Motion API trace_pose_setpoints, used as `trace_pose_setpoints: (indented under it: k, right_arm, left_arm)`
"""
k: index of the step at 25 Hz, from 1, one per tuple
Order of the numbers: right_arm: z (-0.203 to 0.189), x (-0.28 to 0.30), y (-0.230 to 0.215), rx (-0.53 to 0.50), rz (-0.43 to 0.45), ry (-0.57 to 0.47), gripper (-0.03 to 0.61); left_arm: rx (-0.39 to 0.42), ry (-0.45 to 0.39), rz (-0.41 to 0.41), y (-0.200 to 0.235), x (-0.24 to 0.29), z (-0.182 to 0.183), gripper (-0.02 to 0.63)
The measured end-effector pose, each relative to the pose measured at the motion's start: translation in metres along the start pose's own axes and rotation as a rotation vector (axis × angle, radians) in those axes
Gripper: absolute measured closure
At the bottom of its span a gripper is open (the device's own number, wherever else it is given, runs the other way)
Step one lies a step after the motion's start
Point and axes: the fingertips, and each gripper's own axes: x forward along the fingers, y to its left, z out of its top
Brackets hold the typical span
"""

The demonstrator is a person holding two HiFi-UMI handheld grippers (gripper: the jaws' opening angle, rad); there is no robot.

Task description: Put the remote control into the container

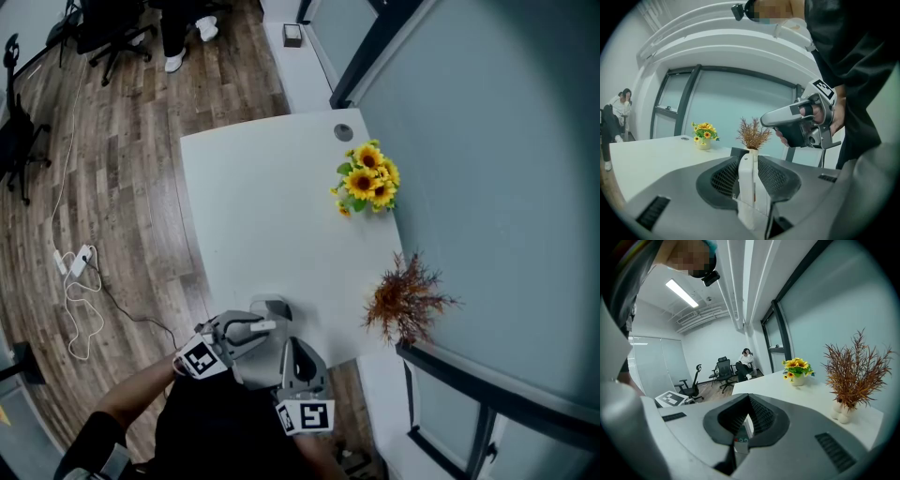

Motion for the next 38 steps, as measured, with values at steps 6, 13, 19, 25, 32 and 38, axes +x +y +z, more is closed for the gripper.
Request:
trace_pose_setpoints:
  k: [6,13,19,25,32,38]
  right_arm:
    - [0.001,-0.002,0.0,-0.002,0.002,-0.011,0.574]
    - [0.003,-0.004,0.001,0.003,0.001,-0.021,0.573]
    - [0.005,-0.007,0.001,0.003,0.005,-0.037,0.574]
    - [0.007,-0.013,0.003,0.002,0.016,-0.055,0.574]
    - [0.012,-0.021,0.005,-0.004,0.029,-0.08,0.574]
    - [0.016,-0.027,0.004,-0.014,0.04,-0.095,0.574]
  left_arm:
    - [0.005,-0.005,0.002,-0.001,0.0,0.005,0.5]
    - [0.011,-0.023,0.01,-0.001,-0.005,0.014,0.499]
    - [0.015,-0.029,0.019,-0.005,-0.011,0.024,0.499]
    - [0.038,-0.053,0.047,-0.012,-0.017,0.038,0.499]
    - [0.048,-0.072,0.088,-0.017,-0.022,0.052,0.5]
    - [0.047,-0.1,0.126,-0.021,-0.024,0.063,0.502]
